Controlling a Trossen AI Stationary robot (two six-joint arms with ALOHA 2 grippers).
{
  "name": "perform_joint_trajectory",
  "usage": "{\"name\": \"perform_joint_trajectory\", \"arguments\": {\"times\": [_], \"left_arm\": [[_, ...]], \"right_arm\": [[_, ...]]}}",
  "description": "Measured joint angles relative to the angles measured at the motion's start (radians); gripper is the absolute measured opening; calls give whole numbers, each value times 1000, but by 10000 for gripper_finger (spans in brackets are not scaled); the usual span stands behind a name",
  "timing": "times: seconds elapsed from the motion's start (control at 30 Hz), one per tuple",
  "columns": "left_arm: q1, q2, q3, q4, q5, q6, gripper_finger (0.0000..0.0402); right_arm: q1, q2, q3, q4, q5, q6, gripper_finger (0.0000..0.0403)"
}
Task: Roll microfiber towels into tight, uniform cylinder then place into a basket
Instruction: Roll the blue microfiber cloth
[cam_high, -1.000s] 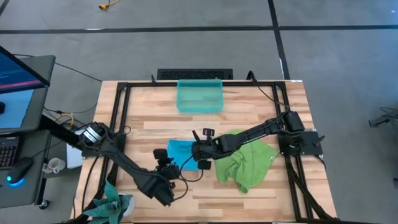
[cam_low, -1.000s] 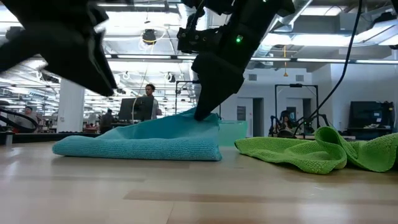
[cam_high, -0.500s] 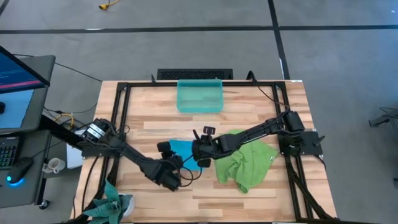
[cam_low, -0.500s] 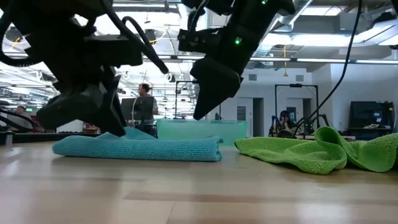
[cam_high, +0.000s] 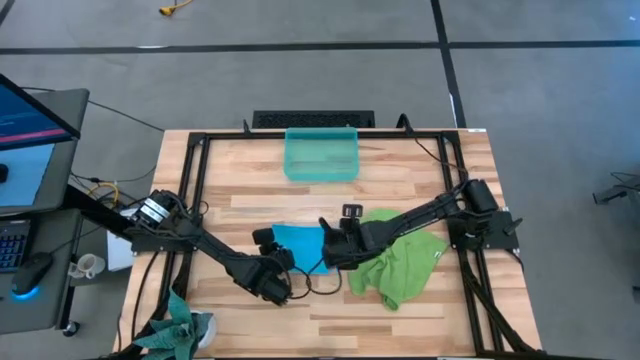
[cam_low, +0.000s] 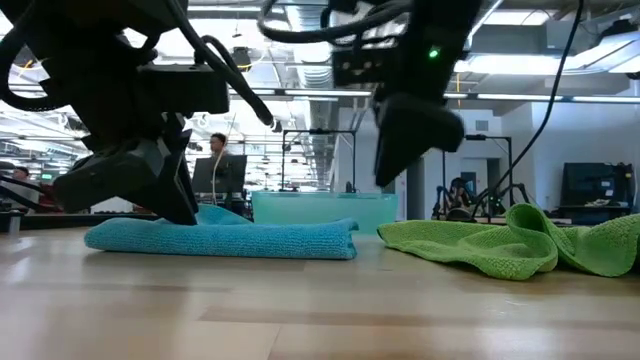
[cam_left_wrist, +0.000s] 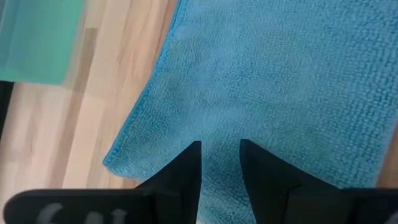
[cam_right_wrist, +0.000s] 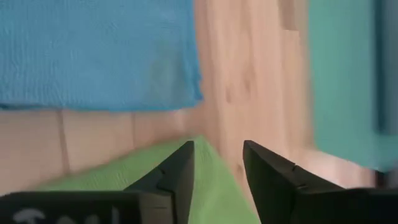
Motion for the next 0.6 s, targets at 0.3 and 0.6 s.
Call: {"name": "perform_joint_trajectory", "arguments": {"times": [0.3,0.6], "left_arm": [[-82,-109,75,-122,-62,-7,103],[-118,-329,69,-230,-188,-14,103]], "right_arm": [[104,-42,-1,-302,201,188,118],[154,-268,-251,-188,298,281,107]]}}
